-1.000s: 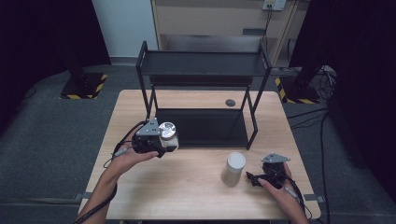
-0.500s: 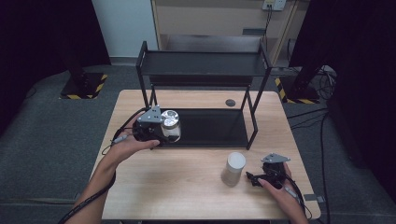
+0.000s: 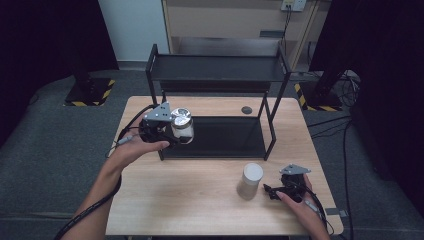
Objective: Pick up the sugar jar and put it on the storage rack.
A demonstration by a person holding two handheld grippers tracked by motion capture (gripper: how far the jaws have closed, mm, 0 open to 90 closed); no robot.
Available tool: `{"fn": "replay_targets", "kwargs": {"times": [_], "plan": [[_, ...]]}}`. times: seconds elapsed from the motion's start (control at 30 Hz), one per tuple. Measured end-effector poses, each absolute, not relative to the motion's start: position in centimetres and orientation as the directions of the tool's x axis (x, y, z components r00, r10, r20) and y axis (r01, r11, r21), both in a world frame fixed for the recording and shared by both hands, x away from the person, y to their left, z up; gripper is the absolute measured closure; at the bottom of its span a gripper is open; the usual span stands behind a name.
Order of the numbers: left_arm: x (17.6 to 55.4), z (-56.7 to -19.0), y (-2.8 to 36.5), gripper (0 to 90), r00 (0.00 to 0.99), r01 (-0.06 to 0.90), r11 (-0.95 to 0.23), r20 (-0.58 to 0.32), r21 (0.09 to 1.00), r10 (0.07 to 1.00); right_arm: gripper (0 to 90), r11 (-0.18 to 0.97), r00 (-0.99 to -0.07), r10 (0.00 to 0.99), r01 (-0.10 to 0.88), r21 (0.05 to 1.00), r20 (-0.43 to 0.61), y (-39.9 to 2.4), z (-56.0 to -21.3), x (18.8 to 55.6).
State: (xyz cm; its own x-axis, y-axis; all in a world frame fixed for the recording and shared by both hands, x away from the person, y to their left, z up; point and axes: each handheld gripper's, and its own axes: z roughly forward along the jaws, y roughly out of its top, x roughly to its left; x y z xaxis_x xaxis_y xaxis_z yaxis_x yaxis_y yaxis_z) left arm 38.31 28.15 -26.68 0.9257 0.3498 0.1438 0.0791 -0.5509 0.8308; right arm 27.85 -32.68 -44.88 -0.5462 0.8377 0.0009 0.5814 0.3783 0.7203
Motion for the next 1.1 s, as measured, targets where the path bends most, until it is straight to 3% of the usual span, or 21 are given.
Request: {"fn": "replay_targets", "kwargs": {"times": [1.1], "plan": [[39.7, -20.0, 28.2, 30.0, 0.911, 0.053, -0.558, 0.188, 0.828, 0.366, 1.2, 0.378, -0.546, 0.838, 0.580, 0.722, 0.001, -32.7, -44.9, 27.8]]}}
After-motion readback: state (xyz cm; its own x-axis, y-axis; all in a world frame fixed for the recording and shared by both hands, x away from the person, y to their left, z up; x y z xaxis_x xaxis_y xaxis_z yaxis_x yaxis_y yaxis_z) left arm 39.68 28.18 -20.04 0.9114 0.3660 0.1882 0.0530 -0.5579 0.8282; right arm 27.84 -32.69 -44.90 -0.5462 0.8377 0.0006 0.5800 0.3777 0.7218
